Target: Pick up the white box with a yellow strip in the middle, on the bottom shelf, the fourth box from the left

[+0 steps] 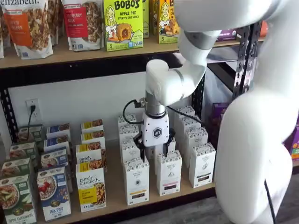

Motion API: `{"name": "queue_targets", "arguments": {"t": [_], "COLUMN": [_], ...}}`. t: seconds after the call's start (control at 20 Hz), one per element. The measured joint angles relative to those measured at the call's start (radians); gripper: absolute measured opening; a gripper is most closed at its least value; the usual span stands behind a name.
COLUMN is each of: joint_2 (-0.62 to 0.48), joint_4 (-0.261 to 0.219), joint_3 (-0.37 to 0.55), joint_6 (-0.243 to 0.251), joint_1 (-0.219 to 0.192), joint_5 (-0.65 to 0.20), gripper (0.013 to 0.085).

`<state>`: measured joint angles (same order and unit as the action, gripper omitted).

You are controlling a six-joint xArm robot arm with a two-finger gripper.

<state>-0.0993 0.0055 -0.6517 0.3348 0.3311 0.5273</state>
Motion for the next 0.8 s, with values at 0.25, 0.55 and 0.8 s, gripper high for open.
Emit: {"name": "queue_targets", "arguments": {"t": [0.25,0.55,0.8], "joint_2": [-0.128,-0.268,-0.372], "joint_4": [-0.015,-0.067,-0.094], "joint_3": [-0.065,-0.155,-0.218], "joint_6": [-0.004,0.03,0.056], "joint_1": [-0.016,-0.029,-0.028], "joint_5": [-0.068,-0.106,-0.17], "gripper": [0.085,0.085,0.085]}}
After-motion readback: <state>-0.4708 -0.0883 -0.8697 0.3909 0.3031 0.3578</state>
